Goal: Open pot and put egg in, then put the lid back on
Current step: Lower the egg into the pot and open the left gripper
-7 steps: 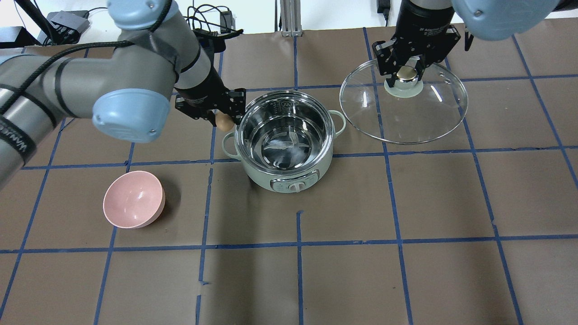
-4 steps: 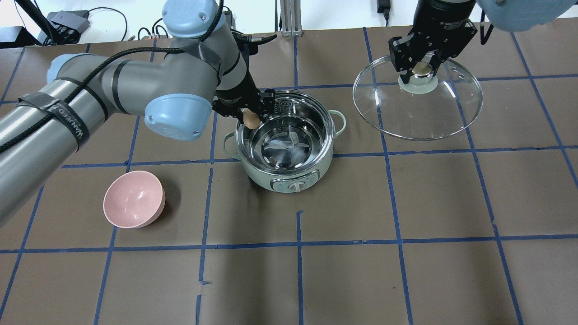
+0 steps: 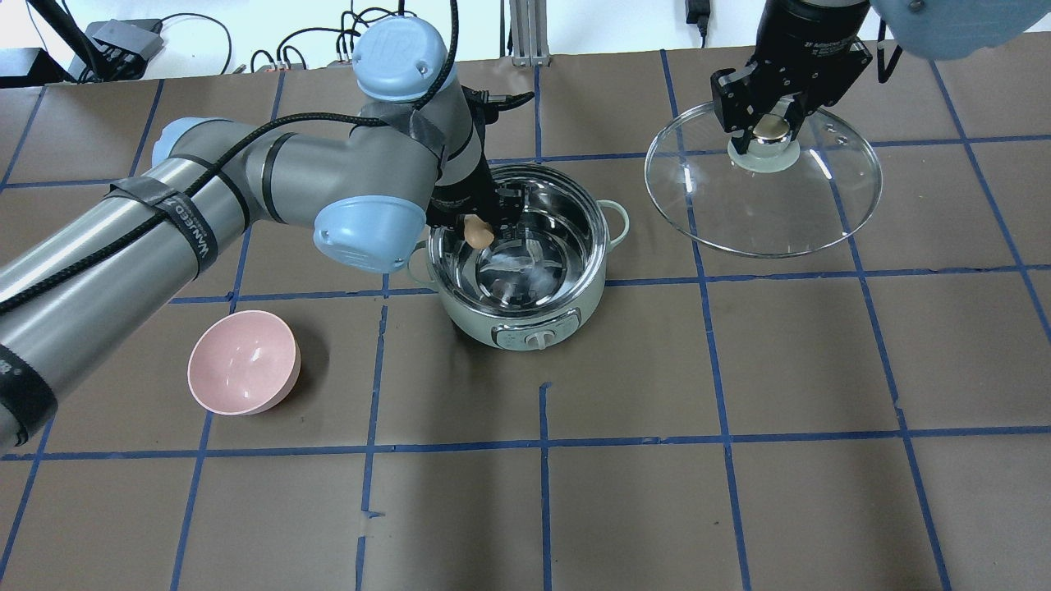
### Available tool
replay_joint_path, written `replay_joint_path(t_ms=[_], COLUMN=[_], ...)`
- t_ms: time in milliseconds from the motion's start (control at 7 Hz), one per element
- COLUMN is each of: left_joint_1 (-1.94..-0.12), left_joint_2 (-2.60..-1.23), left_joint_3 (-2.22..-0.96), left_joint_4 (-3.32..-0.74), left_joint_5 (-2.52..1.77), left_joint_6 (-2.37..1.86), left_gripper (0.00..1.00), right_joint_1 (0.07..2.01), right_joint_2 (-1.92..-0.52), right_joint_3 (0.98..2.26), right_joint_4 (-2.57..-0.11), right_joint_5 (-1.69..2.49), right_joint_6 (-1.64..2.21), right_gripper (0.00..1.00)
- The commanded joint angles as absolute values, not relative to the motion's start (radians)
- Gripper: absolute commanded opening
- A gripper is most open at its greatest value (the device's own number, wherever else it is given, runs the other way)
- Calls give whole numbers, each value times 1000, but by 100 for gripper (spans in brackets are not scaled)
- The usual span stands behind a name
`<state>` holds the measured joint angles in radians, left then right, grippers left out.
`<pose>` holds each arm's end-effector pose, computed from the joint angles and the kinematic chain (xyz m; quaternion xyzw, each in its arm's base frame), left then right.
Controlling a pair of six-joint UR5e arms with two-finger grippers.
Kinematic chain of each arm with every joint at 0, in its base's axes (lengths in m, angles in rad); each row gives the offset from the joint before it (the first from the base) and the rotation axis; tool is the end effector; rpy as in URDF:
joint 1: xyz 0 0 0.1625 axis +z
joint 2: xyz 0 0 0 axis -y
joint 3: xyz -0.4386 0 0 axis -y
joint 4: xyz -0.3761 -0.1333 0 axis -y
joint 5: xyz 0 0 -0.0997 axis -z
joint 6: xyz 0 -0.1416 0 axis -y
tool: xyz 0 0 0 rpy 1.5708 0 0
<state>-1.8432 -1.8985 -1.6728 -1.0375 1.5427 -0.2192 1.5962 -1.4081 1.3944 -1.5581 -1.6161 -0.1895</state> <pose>-0.2928 -0.5379 0.2906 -0.0273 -0.9982 0.0468 0.0262 0.1407 -0.5436 0.4591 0.1072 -0.9940 -0.0014 0.0226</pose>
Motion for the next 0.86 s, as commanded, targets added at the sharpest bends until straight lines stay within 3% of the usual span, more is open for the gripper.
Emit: replay_joint_path(t_ms=[0, 143, 286, 714], left_joint_1=[-1853, -1853, -1852, -1839], left_joint_2=[-1905, -1905, -1888, -1812], left_joint_3=[-1675, -1671, -1658, -1649], left_joint_4=[-1035, -1032, -1034, -1055], left_joint_5=[1560, 1560, 1560, 1583], left_joint_6=[-221, -216, -215, -201], left_gripper=[38, 65, 81, 90], right_joint_1=[1600, 1600, 1601, 1606], right_joint_2=[-1411, -1411, -1411, -1410], right_joint_3=[1397, 1397, 1399, 1404], right_joint_4=[-1566, -1565, -1562, -1566], right_joint_5=[-1615, -1615, -1617, -1615], right_joint_6=[-183, -183, -181, -183], right_gripper=[4, 4, 4, 4])
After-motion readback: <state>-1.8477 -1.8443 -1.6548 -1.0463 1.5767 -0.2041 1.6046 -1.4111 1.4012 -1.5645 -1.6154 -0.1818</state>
